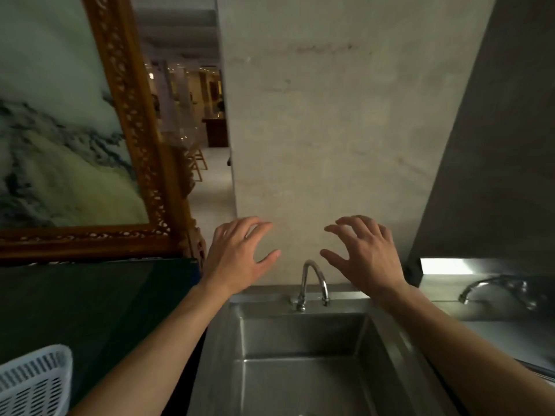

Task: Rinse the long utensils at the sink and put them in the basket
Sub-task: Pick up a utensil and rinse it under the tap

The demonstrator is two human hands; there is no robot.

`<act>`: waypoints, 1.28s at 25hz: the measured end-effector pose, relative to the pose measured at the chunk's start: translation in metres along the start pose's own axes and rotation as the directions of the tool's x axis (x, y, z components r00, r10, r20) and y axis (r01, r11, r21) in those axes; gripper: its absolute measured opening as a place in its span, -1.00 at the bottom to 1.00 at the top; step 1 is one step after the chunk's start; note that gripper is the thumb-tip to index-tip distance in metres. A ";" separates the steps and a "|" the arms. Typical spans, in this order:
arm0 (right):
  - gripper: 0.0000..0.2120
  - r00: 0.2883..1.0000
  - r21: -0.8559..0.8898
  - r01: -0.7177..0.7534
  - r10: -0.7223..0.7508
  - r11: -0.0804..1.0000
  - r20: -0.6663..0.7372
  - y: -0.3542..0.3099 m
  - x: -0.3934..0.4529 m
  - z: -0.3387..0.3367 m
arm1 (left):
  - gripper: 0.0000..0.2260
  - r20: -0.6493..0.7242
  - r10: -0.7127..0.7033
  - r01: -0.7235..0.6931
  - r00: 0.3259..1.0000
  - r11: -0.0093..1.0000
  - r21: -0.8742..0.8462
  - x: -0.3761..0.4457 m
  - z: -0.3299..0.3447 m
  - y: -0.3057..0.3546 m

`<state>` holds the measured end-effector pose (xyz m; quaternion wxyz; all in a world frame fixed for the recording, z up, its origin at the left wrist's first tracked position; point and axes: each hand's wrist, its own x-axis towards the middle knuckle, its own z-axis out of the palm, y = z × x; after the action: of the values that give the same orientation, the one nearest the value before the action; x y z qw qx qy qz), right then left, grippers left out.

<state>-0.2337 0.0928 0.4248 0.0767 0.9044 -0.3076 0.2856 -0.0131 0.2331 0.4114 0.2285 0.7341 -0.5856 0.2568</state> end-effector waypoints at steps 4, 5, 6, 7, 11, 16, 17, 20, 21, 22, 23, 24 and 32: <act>-0.53 0.998 0.003 -0.058 0.058 0.998 0.030 0.047 -0.015 -0.004 | -0.53 -0.004 0.045 -0.045 0.999 0.998 -0.039 0.022 0.027 0.038; -0.53 0.997 0.007 -0.062 0.062 0.998 0.041 0.053 -0.017 -0.003 | -0.53 -0.001 0.042 -0.042 0.999 0.998 -0.040 0.023 0.031 0.042; -0.52 0.997 0.006 -0.060 0.060 0.998 0.049 0.057 -0.018 -0.002 | -0.53 0.005 0.035 -0.035 0.999 0.999 -0.036 0.024 0.034 0.044; -0.52 0.996 0.007 -0.062 0.062 0.998 0.056 0.063 -0.019 0.001 | -0.53 0.014 0.033 -0.033 0.999 0.999 -0.034 0.025 0.039 0.047; -0.51 0.992 0.025 -0.079 0.076 0.997 0.098 0.072 -0.022 0.018 | -0.51 0.054 0.036 -0.033 0.998 0.998 -0.056 0.021 0.056 0.050; -0.50 0.981 0.042 -0.105 0.097 0.994 0.165 0.067 -0.031 0.054 | -0.50 0.103 0.040 -0.029 0.994 0.994 -0.106 0.017 0.079 0.035; -0.50 0.976 0.040 -0.111 0.101 0.993 0.195 0.066 -0.037 0.063 | -0.50 0.112 0.035 -0.021 0.993 0.992 -0.122 0.010 0.087 0.034; -0.51 0.955 0.041 -0.156 0.140 0.987 0.261 0.064 -0.057 0.094 | -0.51 0.173 0.027 0.004 0.985 0.985 -0.172 -0.018 0.115 0.031; -0.52 0.946 0.048 -0.173 0.153 0.984 0.285 0.063 -0.065 0.104 | -0.52 0.197 0.019 0.019 0.980 0.982 -0.188 -0.030 0.124 0.031; -0.53 0.934 0.055 -0.189 0.162 0.980 0.320 0.062 -0.075 0.115 | -0.52 0.229 0.007 0.040 0.973 0.979 -0.200 -0.044 0.134 0.031; -0.54 0.921 0.062 -0.199 0.165 0.978 0.353 0.062 -0.085 0.126 | -0.52 0.262 0.001 0.056 0.965 0.976 -0.209 -0.057 0.144 0.032; -0.54 0.909 0.075 -0.199 0.155 0.977 0.388 0.062 -0.095 0.138 | -0.51 0.300 0.000 0.070 0.954 0.973 -0.222 -0.070 0.155 0.033; -0.52 0.771 0.091 -0.213 0.111 0.973 0.627 0.074 -0.181 0.233 | -0.57 0.483 -0.101 0.222 0.870 0.954 -0.200 -0.170 0.243 0.048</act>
<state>-0.2864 0.0530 0.1274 -0.1244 0.9210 -0.3692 0.0025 -0.0639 0.1947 0.1183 0.1915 0.7862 -0.5870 -0.0234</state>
